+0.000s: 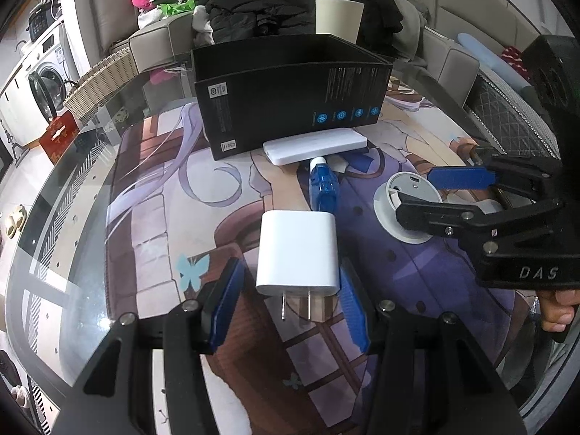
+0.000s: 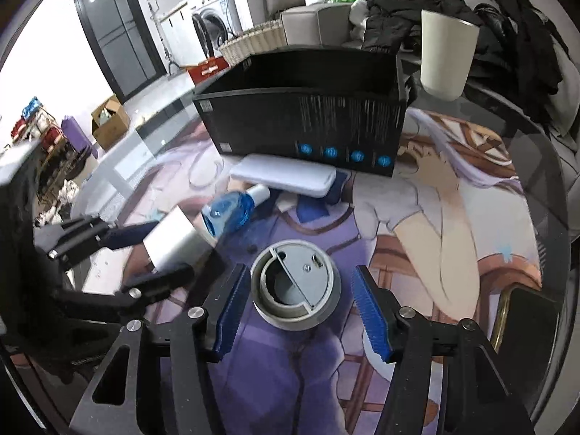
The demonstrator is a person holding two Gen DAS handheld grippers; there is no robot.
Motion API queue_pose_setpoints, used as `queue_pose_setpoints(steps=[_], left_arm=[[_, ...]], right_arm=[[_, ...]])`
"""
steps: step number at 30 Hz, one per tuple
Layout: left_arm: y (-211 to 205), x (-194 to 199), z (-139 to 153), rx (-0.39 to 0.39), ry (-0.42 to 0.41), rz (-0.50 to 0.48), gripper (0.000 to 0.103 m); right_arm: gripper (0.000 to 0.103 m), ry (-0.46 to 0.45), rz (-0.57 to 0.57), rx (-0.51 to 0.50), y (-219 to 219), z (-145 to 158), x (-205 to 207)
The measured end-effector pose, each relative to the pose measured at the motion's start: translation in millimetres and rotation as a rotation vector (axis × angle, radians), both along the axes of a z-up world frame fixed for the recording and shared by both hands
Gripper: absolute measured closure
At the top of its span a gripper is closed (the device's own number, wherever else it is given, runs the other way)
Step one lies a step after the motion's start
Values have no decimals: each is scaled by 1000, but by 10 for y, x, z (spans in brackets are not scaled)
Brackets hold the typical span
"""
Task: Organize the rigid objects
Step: 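Grasp the white square charger with the left gripper while the right grasps the grey round lid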
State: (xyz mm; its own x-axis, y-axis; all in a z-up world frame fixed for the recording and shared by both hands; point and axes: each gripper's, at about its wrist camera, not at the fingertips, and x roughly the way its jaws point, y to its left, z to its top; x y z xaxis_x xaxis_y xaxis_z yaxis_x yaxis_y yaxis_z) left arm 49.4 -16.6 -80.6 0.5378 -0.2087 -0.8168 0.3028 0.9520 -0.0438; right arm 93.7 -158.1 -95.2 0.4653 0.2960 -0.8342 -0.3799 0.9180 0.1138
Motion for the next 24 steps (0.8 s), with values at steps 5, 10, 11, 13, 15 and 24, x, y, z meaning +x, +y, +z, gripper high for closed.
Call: queue_pose_setpoints(steps=[5,10,11,13,15,24], left_arm=[[1,1,0,0,2,2,50],[-3,-1,-2,1,-1,4,49],[-3,0,-2,0,0,4,49],[-5,0,-2,0,0,3,48],[-7,1,2,0,-2,5,48],[-30,52,29,11,-13,7,49]], right_arm=[[43,-20,11,-16,39,-4,-4],[43,-25,29,-63,146,-79,-45],[43,-23,38,-82,181,-98,-52],[43,-38,46,-101,226,-106,-64],[46,-47,43,-102,231,-103,-66],[47,-84,44,-107,258,-5,-83]])
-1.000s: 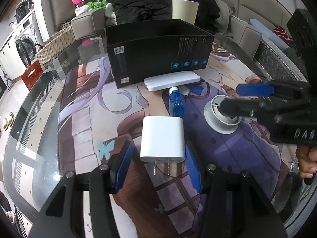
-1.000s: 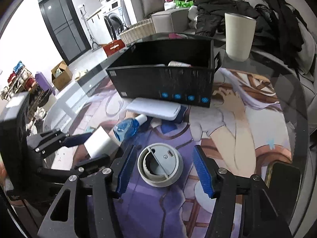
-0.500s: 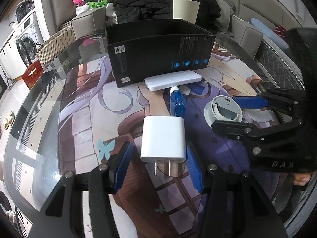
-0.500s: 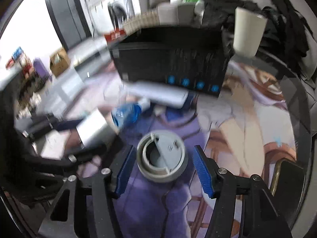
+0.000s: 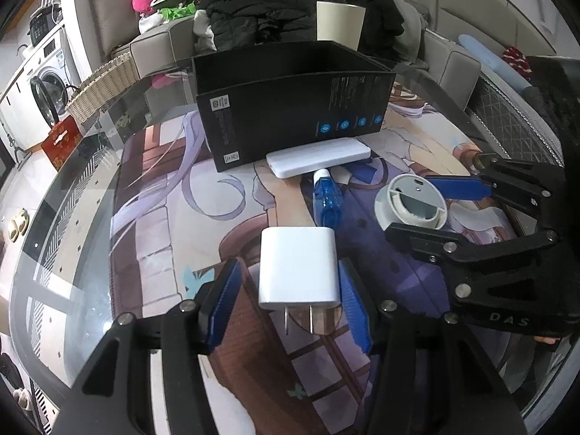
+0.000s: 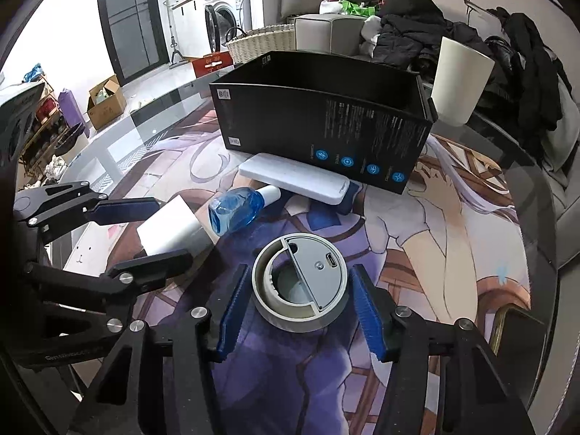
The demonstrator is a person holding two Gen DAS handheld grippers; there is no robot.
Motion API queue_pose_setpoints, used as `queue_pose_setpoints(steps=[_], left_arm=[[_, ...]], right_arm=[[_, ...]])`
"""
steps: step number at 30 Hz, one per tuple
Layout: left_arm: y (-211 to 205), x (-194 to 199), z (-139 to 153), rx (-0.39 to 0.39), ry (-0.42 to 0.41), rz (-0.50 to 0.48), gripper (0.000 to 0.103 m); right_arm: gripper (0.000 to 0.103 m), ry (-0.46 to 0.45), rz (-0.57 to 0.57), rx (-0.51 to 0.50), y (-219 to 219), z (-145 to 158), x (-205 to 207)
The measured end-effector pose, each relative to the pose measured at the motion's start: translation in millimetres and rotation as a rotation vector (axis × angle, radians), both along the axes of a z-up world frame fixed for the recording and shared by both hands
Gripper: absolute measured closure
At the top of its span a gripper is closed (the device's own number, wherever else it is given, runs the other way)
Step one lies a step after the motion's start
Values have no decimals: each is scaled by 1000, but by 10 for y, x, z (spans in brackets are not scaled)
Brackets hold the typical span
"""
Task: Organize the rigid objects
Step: 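Grasp the white square charger with the left gripper while the right grasps the grey round lid, then lift the charger and lid with both grippers and carry them over the box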
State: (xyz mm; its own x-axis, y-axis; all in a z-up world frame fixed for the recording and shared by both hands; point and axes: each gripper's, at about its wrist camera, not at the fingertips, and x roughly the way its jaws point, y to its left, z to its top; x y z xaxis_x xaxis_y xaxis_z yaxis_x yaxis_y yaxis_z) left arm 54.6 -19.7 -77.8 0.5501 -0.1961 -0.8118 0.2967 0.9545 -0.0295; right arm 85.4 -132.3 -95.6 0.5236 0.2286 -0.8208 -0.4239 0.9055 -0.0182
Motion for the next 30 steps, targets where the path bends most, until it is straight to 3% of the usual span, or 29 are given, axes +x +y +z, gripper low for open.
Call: queue_pose_setpoints(steps=[1,3,10,16,20,26,27,30], left_arm=[[1,12,-8,2,4,4,50],[-9,32,-27,6,21,6,62],[3,11,26,-11,6,7,63],[18,-62,235,-43,-84,5,63],[34,-183,501,-56,-226,-5,63],[118,-517,932,-97,-505,-4,62],[159,-569,982,-111,-539,-4,62],[245,-703,1131,-145,-619,0,63]], right_arm=[[47,2,-3,-1,-16,3,1],[47,3,-13,-6,-30,-2,9],[47,-22,-15,6,-91,44,-43],[47,-74,-23,44,-147,182,-71],[47,-218,-19,86,-173,433,-209],[47,-585,14,141,-179,953,-657],[52,-630,17,150,-182,1016,-721],[53,-716,28,155,-167,1120,-851]])
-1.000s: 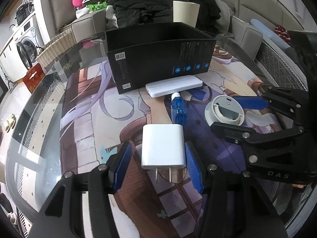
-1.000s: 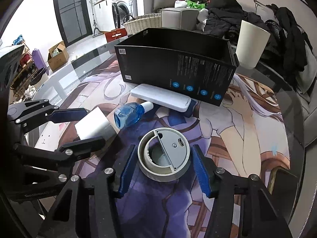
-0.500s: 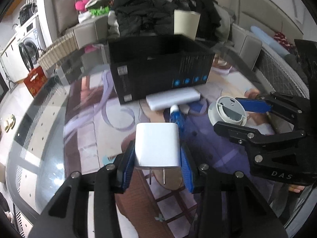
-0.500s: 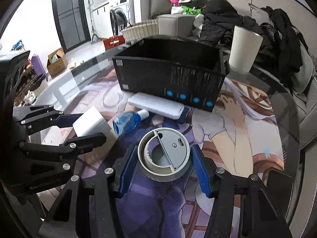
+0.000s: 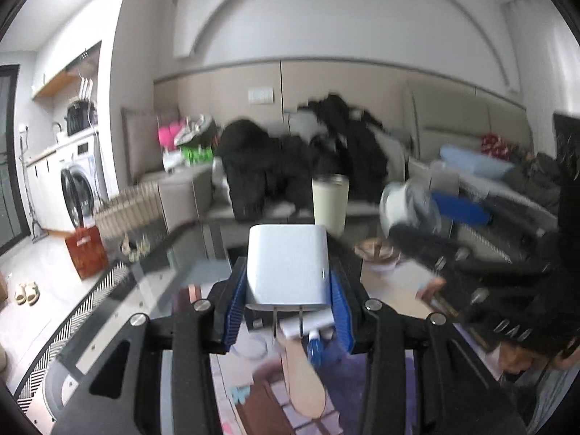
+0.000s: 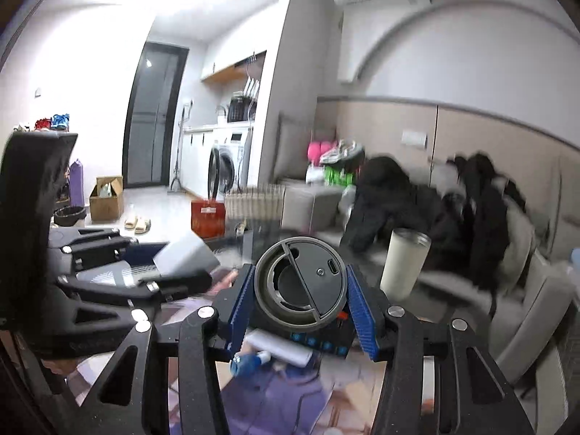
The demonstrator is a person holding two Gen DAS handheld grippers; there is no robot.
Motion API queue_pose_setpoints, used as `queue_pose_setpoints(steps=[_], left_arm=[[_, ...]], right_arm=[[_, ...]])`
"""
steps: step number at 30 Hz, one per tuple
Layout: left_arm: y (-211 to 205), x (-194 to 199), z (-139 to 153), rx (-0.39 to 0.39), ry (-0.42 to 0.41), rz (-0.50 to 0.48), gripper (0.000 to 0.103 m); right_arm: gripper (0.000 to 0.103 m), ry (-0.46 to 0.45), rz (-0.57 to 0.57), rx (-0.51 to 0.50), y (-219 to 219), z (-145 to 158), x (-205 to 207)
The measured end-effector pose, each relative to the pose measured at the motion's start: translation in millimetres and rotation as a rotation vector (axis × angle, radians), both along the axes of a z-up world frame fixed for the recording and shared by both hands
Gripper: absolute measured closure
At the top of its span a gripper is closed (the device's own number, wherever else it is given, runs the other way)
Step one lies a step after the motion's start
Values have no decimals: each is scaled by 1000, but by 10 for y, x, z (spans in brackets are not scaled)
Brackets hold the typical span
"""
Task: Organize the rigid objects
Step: 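Lift the charger and lid with both grippers and carry them over the box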
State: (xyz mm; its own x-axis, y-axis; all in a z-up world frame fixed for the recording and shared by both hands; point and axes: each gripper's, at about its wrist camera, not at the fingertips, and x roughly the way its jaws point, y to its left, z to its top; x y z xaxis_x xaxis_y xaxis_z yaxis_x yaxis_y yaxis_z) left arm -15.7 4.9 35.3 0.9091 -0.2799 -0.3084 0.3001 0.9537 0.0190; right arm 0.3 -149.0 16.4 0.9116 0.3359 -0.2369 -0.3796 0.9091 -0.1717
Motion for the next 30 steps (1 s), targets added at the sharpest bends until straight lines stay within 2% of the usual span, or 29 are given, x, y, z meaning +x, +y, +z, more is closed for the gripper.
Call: queue_pose_setpoints(steps=[5,10,14,21,26,30], left_arm=[[100,-2,70,-23,-13,11,62],[113,-25,156,-24,-59,17,62],[121,109,291,-51,-92,39,62],[162,485,501,-91,-163,85,62],[192,802,572,-130,-160,119,62],[198,960,534,-134,-168,148,62]], right_arm=[[53,25,-11,5,14,-13,21],[53,-12,-20,25,-6,67,-51],[53,-41,-17,40,31,163,-25],[53,-95,-50,106,68,453,321],[54,-103,-85,137,110,604,651],[54,-103,-126,155,121,643,882]])
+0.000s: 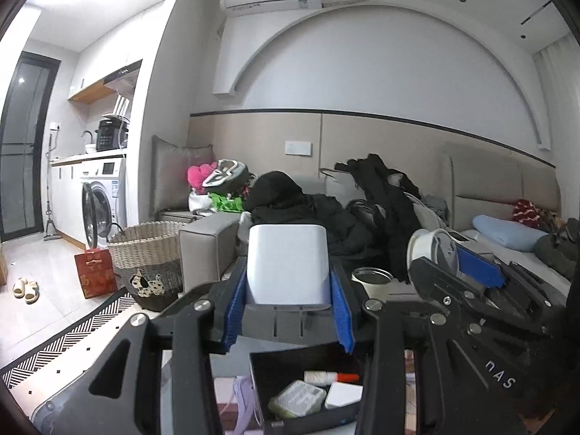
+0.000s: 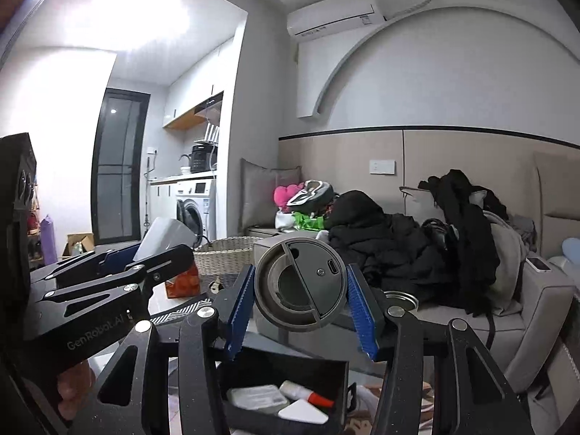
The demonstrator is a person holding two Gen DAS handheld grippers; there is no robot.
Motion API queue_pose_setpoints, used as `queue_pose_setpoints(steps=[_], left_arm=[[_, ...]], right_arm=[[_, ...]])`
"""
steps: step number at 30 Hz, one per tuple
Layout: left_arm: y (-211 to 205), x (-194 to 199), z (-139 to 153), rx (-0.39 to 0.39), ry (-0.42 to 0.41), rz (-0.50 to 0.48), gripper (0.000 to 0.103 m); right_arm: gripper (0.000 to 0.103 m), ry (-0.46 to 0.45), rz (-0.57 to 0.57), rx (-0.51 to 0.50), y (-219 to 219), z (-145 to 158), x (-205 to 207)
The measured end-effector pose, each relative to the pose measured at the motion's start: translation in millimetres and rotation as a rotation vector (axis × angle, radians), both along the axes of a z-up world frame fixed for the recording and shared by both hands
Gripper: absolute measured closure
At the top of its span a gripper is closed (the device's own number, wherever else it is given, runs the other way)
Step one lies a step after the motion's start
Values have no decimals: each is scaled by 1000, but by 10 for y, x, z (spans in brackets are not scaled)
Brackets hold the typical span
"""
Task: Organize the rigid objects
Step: 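Lift the charger and lid with both grippers and carry them over the box, then open the left gripper to drop the charger while the right releases the lid into the box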
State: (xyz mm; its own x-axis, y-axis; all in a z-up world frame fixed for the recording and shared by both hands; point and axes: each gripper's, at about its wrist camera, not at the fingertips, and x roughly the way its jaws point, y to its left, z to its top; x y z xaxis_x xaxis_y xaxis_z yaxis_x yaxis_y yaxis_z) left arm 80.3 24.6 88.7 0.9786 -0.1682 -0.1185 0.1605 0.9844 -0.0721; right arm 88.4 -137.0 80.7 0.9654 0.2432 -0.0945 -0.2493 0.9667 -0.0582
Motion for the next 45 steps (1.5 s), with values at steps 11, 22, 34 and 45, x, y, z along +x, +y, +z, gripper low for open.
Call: queue_pose_setpoints(steps=[11,22,34,45], left_arm=[[-84,635,-355,22,286,5,62],[-304,1121,-862,61,626,-50,62],[-378,1245,-1172,96,783,-83,62],[-330,1153,-1114,89,755,-85,57]], right_arm=[[54,188,-10,0,51,-206,526],[54,618,-21,17,-60,-794,1188],[53,818,6,24,-87,-1214,1370],[51,844,15,52,-79,-1195,1347]])
